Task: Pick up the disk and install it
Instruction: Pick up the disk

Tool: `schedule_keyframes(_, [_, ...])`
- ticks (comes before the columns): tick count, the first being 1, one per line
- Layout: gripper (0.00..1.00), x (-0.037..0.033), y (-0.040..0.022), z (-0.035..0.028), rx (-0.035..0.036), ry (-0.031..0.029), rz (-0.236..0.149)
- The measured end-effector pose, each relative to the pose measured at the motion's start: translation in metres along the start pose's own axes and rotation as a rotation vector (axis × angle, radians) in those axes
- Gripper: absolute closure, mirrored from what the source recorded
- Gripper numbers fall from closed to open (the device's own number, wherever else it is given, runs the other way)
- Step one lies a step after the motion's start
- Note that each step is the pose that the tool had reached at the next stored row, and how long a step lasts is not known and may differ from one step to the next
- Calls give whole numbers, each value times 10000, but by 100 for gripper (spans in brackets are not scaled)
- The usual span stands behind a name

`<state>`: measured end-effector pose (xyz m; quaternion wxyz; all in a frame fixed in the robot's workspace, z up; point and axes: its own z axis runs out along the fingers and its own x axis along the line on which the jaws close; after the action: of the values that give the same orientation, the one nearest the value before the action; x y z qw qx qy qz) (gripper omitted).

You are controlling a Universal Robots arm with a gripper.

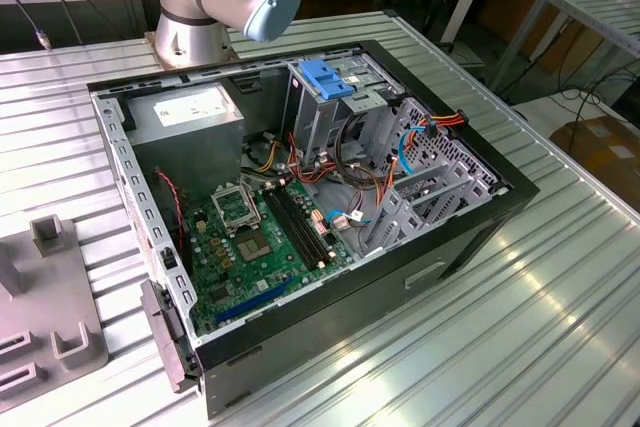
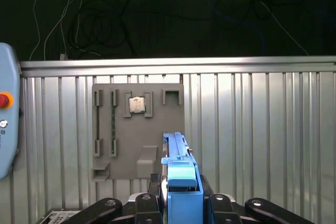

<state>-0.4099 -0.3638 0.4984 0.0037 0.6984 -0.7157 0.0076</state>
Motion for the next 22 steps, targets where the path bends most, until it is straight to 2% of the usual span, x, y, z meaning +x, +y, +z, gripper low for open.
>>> schedule_keyframes(5, [63,0,-10,0,0,0,0])
schedule_keyframes(19, [63,-3,-110,0,-1,0,0])
schedule_keyframes(22, [63,-5,-207,1,0,0,0])
